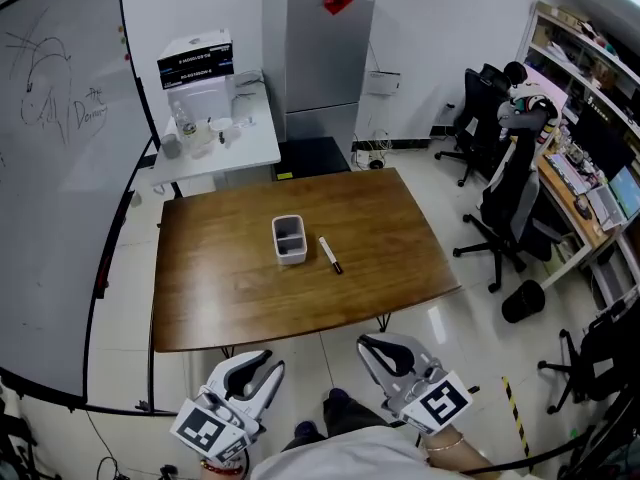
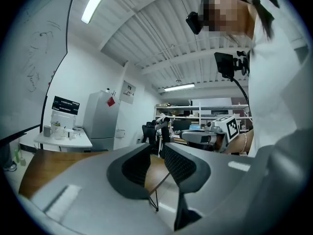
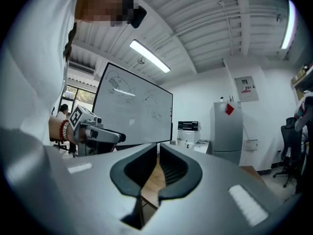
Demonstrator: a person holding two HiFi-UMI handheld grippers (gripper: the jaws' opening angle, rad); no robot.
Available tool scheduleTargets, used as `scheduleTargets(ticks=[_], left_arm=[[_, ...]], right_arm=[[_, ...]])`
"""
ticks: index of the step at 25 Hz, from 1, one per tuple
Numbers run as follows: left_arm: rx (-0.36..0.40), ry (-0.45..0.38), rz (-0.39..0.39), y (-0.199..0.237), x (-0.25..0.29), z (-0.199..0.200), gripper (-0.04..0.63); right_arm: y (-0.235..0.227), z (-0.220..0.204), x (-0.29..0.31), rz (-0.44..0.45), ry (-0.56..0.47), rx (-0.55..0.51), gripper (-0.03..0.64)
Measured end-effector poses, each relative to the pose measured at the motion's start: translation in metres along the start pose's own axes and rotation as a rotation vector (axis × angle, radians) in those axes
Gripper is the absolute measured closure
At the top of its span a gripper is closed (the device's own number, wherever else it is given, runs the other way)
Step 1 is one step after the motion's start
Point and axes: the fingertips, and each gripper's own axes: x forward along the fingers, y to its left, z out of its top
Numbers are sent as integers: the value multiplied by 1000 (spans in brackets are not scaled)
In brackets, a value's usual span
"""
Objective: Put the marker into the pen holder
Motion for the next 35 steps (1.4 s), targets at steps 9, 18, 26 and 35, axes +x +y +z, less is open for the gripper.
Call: scheduleTargets(ticks=[9,18,26,35], left_arm=[[-1,-27,69,43,69,15,532],[-51,-40,102,55,138,10,528],[-46,-13,109,130,131,19,526],[-16,-42,-57,173,143,34,526]], right_arm=[[-65,-5,46,124,-20,-5,617],[-100,-32,77,267,-14,68,580],[-126,-31,140,188,-49,123,561],[-145,-38,189,77,20,120,552]])
